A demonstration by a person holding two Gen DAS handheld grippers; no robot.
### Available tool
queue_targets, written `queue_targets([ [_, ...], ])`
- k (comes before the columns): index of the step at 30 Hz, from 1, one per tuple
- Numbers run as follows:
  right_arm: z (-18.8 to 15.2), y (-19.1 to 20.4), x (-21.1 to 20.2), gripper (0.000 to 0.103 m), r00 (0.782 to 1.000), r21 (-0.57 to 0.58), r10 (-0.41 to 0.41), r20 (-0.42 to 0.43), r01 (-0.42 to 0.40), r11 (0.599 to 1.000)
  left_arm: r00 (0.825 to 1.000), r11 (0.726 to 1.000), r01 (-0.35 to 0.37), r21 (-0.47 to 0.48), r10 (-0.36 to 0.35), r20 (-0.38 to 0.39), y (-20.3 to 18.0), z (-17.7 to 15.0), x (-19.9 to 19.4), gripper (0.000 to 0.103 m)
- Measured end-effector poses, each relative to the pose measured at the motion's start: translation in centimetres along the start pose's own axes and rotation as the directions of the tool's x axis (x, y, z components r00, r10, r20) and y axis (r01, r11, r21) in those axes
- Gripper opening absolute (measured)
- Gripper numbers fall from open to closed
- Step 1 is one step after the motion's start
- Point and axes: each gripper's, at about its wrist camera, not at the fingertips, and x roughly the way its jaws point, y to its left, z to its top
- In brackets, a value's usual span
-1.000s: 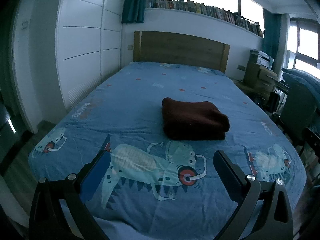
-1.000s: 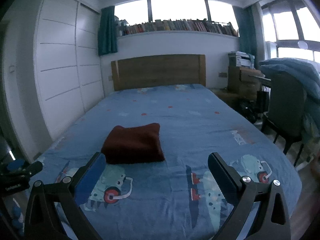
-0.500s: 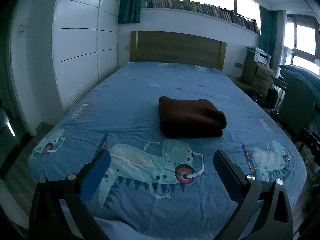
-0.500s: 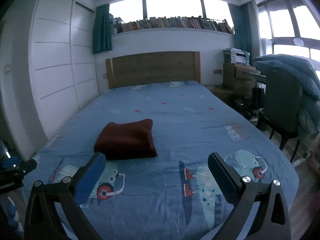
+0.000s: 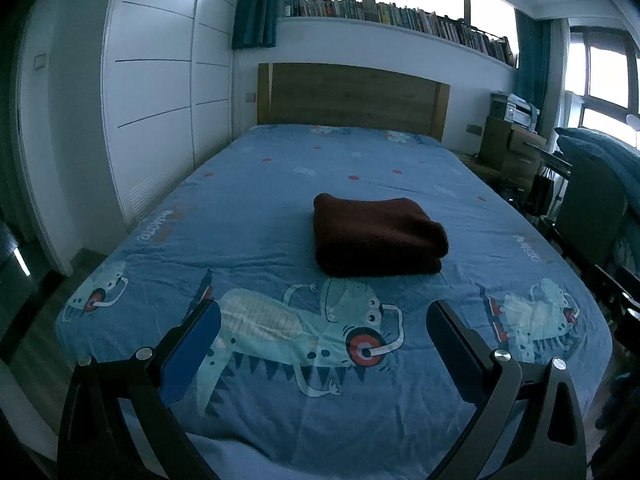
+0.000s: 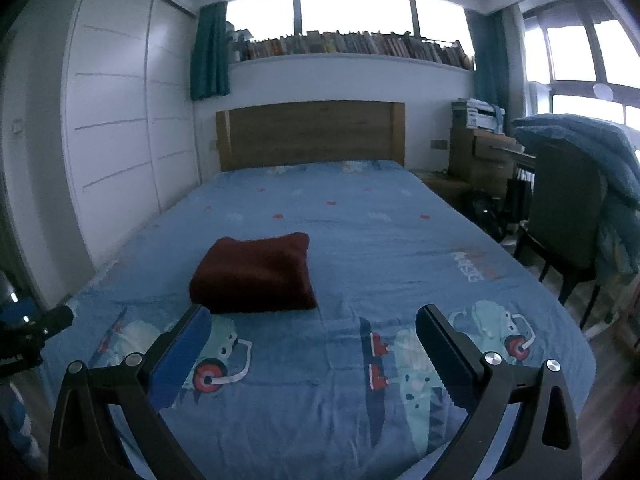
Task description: Fold small clothes
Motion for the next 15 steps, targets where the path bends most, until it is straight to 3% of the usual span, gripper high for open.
queue_targets([
  [15,-0.61,0.20,0.52,0.102,1.000,-0.014,-0.013,-0.026,0.013,1.000,1.000,1.000,-0.009,0.017,0.009,0.003,-0.28,0.12,0.07,0.101],
])
